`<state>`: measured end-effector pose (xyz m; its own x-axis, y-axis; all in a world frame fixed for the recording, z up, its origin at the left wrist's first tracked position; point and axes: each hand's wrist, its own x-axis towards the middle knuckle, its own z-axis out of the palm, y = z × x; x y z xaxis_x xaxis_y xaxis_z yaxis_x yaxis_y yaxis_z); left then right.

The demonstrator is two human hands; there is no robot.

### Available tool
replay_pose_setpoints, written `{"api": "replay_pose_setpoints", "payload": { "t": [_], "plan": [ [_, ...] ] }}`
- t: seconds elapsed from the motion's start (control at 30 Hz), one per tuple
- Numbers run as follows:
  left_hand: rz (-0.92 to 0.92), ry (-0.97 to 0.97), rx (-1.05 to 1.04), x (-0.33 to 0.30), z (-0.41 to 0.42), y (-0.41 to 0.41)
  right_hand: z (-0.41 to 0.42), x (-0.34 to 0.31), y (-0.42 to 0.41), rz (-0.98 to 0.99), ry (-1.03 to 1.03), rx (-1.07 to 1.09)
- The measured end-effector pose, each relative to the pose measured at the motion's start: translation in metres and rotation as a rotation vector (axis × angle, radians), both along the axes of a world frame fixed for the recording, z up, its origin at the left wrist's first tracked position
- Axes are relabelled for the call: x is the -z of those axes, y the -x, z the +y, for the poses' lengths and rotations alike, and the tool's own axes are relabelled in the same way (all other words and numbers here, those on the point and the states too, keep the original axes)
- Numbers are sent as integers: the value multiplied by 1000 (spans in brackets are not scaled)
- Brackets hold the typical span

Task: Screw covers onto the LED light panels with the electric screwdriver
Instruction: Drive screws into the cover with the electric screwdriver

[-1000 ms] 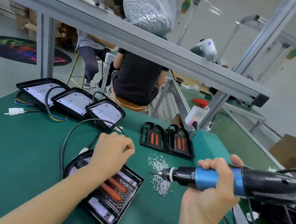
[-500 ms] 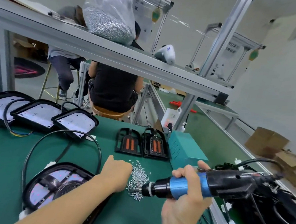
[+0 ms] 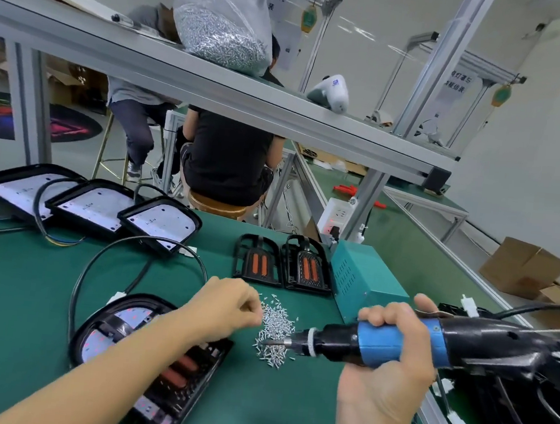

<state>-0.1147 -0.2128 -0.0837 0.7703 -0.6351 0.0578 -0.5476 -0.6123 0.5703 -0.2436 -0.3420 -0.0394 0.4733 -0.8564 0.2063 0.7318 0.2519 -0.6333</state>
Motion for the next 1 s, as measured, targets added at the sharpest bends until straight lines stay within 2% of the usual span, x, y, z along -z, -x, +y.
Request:
{"api": "replay_pose_setpoints", "payload": {
  "t": [0.07,0.17,0.27,0.4,0.77,0.9,1.0],
  "plan": [
    [103,188,-8,0,27,9,6,-8,3,-65,25,-11],
    [183,362,-40,8,60,28,14,-9,1,-117,2,-103],
    [419,609,-105,12,82,45,27,-12,-3,-117,16,-153],
    [536,772,-118,16,98,58,48,-13,-11,-119,33,-217],
    [359,753,-84,20,122,65,78,-12,-16,-90,89,-289],
    [302,648,-147,25,131,61,83,-7,-15,-73,162,-334],
    [123,479,-177,37,137,59,87,4,-12,-38,245,-373]
  ]
}}
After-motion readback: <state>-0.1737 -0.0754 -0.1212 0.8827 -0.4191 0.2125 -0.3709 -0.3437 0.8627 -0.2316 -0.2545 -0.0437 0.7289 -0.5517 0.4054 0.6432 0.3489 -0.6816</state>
